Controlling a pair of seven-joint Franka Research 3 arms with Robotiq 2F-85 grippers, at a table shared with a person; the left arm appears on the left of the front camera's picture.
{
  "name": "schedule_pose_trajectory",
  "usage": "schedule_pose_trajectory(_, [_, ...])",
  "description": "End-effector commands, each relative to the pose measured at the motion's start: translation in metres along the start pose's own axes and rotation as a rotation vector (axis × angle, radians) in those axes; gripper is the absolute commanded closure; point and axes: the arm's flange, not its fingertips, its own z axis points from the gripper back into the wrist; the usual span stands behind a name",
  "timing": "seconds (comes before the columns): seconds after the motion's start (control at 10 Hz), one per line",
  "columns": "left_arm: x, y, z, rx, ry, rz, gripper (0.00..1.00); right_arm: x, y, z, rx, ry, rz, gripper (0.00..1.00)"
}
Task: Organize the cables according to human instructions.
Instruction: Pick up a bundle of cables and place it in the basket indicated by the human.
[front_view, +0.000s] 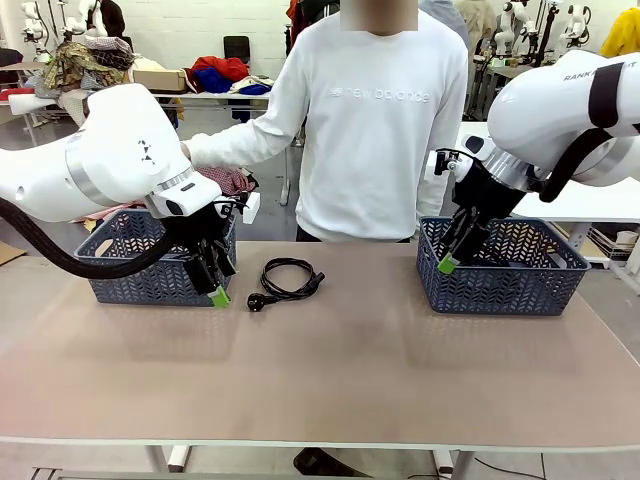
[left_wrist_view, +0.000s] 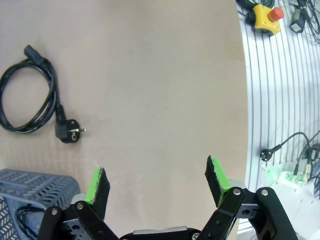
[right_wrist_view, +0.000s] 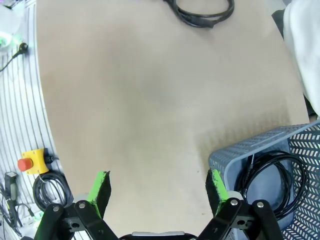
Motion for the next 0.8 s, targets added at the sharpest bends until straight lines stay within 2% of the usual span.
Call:
schedule_pose_trajectory(0.0, [0.0,-0.0001,0.0005,0.003,0.0,0.002,0.0,0.0012,-0.0002,0.0018,-0.005,-0.003,-0.001,0.0])
schedule_pose_trajectory(0.7, [0.0,-0.0001,0.0005,0.003,0.0,0.002,0.0,0.0012,-0.0002,0.0018,-0.005,-0.003,-0.001,0.0])
